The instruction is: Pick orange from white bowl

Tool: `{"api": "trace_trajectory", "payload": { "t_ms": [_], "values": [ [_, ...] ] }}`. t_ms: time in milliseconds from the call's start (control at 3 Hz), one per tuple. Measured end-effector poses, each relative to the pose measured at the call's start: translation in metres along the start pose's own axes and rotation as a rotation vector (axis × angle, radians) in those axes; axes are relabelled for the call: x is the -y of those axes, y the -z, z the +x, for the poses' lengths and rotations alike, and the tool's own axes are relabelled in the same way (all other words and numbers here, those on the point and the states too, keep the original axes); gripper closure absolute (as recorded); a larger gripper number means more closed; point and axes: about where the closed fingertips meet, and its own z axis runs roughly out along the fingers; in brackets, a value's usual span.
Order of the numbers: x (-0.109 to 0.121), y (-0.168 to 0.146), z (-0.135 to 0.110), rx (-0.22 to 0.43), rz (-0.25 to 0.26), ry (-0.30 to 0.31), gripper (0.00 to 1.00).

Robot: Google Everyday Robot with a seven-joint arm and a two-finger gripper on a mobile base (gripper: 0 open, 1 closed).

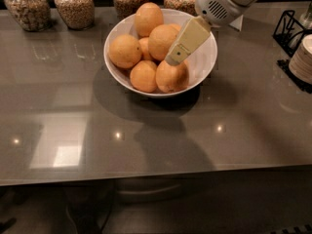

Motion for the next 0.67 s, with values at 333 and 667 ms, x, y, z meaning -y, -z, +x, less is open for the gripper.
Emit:
{"api": "trace_trajectory", "payload": {
  "t_ms": [333,667],
  "values": [
    [0.001,-0.02,-0.01,0.006,0.008,0.015,0.19],
    [0.004,-0.034,-0.018,0.005,0.029,0.036,0.26]
  ]
}}
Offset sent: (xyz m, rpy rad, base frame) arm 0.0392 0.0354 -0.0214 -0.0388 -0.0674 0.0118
